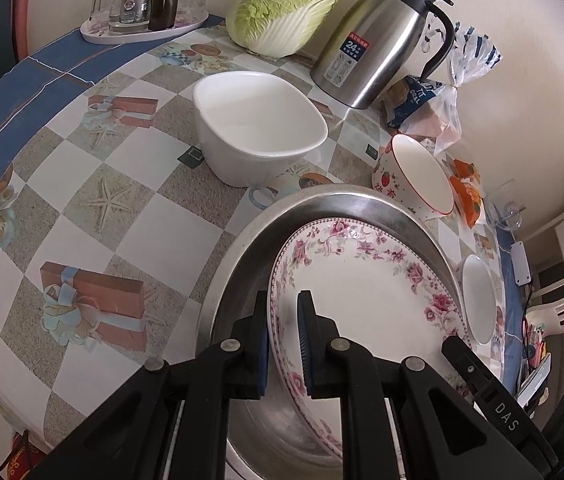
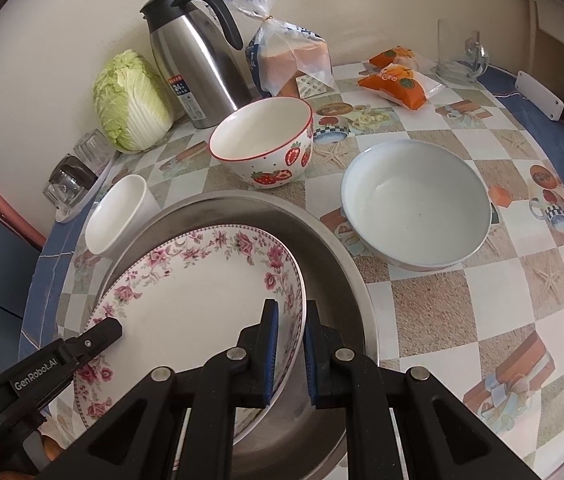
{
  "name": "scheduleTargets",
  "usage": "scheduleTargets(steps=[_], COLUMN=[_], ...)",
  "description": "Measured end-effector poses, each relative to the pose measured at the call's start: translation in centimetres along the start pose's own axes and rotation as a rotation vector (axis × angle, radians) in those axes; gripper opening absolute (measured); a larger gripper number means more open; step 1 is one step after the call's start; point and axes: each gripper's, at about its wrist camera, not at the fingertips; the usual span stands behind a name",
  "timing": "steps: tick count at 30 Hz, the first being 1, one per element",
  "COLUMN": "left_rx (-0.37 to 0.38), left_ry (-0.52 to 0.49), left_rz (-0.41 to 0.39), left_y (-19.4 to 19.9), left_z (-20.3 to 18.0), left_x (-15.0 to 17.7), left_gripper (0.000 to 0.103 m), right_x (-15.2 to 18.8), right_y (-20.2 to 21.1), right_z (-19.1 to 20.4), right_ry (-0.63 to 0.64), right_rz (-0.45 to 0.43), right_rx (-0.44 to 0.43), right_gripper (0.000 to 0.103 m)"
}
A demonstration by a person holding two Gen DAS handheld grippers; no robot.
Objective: Organize plates and bowls
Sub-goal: 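Lower the pink-floral plate into the steel basin with both grippers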
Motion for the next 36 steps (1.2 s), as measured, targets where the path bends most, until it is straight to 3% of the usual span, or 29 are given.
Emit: scheduleTargets(steps=[21,36], left_rx=[-0.054,-0.067], left_ry=[0.003,0.006], left_rz=[0.094,0.094], left_y=[-1.6,-1.7], left_z=[0.0,0.0], left_x=[0.6,0.6], left_gripper=[0.016,0.017], right_x=[1.0,1.2], right_y=[-1.7,-2.0], right_z=[-0.7,-0.5], right_ry=[-0.014,0.003], right_rz=[0.085,0.098], right_rx=[0.006,0.023], right_gripper=[0.016,0.017])
Point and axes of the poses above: each gripper's, at about its wrist camera, not at the fingertips, and y roughly against the way its jaws point, z to its left, x to its underside, and after that the axes turned 11 degrees about y, right-handed
